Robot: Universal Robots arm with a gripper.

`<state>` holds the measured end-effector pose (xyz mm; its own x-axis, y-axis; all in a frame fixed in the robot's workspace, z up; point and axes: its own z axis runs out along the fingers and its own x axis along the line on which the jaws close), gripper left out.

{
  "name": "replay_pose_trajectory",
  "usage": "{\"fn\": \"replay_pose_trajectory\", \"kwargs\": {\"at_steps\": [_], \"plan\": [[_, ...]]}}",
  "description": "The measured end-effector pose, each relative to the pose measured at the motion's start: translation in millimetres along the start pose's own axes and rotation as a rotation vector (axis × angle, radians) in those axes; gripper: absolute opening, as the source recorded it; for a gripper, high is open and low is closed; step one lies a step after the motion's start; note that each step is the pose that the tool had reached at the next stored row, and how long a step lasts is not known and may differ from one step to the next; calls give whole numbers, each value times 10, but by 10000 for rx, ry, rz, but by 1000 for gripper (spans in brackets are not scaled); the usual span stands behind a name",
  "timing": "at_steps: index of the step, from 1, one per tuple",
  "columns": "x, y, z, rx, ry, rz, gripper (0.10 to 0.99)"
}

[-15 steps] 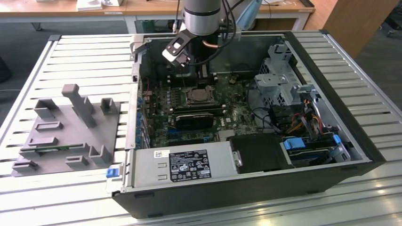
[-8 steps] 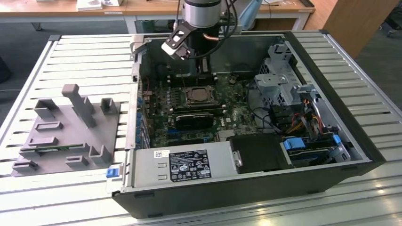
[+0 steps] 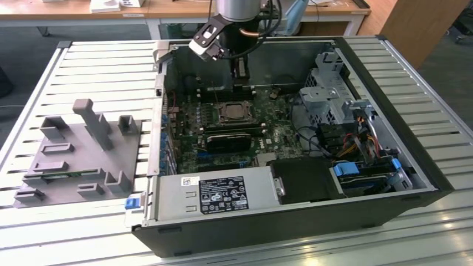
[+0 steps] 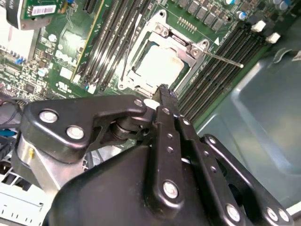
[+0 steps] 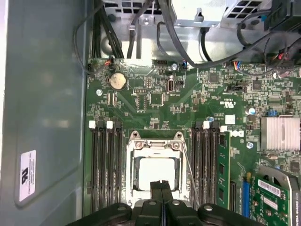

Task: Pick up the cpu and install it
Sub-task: 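Install the first cpu locking lever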

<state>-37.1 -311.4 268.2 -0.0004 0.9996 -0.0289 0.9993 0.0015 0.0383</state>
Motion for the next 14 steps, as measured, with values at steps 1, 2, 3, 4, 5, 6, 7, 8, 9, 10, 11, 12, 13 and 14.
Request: {"fn": "replay_pose_trajectory", "kwargs": {"at_steps": [1,2,3,4,5,6,7,8,9,10,11,12,13,14], "plan": [[0,0,0,21,-43,-55,106],[0,0,0,31,-93,-162,106],[0,0,1,35,-129,-270,106],[-1,0,1,32,-132,-394,106],[-1,0,2,27,-130,-549,106],[0,0,3,21,-125,-697,106],[0,0,4,17,-121,-843,106],[0,0,5,14,-118,-992,106],[0,0,5,11,-113,-1158,106],[0,0,6,8,-107,-1327,106],[0,0,6,4,-103,-1489,106],[0,-1,6,-1,-99,-1639,106],[0,-1,6,-7,-92,-1808,106],[0,-1,6,-15,-85,-2003,106]]}}
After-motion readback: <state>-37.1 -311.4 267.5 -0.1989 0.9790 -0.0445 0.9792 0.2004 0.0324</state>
